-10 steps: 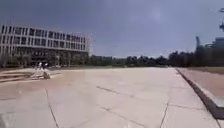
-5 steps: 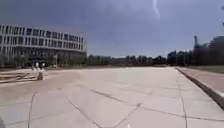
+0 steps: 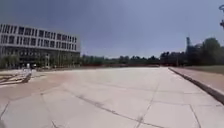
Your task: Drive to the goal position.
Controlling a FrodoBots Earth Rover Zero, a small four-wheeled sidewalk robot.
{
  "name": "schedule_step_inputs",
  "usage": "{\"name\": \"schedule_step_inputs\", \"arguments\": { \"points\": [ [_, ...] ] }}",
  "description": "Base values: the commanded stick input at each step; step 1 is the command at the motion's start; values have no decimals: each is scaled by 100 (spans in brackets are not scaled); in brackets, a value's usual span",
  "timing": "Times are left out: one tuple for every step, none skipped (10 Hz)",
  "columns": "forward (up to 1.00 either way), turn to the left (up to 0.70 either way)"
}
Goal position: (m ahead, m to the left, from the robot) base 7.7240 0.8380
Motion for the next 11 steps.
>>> {"name": "schedule_step_inputs", "arguments": {
  "points": [
    [85,-2],
    [85,-2],
    [85,-2],
    [85,-2],
    [85,-2],
    [85,-2],
    [85,-2],
    [85,-2],
    [85,-2],
    [85,-2],
    [85,-2]
  ]
}}
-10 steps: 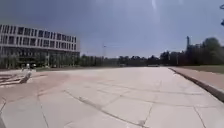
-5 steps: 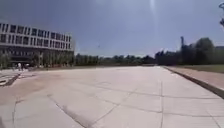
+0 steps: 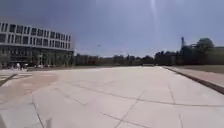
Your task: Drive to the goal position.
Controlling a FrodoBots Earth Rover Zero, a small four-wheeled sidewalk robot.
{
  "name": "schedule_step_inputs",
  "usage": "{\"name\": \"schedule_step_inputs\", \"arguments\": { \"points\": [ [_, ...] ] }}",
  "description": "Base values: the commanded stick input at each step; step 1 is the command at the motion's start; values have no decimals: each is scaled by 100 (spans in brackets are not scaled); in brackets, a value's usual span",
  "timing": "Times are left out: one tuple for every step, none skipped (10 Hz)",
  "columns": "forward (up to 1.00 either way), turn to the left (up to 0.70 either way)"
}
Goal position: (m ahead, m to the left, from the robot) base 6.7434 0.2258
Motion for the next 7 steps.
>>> {"name": "schedule_step_inputs", "arguments": {
  "points": [
    [85,-2],
    [85,-2],
    [85,-2],
    [85,-2],
    [85,-2],
    [85,-2],
    [85,-2]
  ]
}}
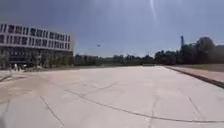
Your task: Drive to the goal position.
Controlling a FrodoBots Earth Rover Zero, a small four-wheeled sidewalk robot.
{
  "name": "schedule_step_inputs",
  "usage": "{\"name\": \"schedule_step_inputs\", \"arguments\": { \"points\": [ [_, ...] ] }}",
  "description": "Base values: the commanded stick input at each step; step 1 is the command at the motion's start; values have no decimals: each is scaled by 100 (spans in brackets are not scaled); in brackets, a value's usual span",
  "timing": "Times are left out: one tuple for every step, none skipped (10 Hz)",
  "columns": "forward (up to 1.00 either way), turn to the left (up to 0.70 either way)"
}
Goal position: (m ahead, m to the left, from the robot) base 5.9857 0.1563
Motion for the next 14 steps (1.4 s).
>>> {"name": "schedule_step_inputs", "arguments": {
  "points": [
    [85,-2],
    [85,-2],
    [85,-2],
    [85,-2],
    [85,-2],
    [85,-1],
    [85,0],
    [85,0],
    [85,0],
    [85,0],
    [85,0],
    [85,0],
    [85,0],
    [85,0]
  ]
}}
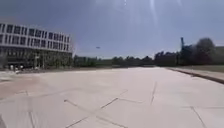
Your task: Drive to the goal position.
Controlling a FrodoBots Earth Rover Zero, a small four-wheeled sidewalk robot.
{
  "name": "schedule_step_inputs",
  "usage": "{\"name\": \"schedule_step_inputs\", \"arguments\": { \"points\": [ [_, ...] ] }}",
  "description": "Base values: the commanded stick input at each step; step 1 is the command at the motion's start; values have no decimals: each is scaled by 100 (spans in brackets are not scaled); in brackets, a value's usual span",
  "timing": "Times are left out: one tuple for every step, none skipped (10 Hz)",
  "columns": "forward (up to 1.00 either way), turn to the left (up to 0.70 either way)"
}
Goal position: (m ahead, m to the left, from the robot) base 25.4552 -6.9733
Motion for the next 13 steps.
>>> {"name": "schedule_step_inputs", "arguments": {
  "points": [
    [85,0],
    [85,0],
    [85,0],
    [85,0],
    [85,0],
    [85,0],
    [85,0],
    [85,0],
    [85,0],
    [85,0],
    [85,0],
    [85,0],
    [85,0]
  ]
}}
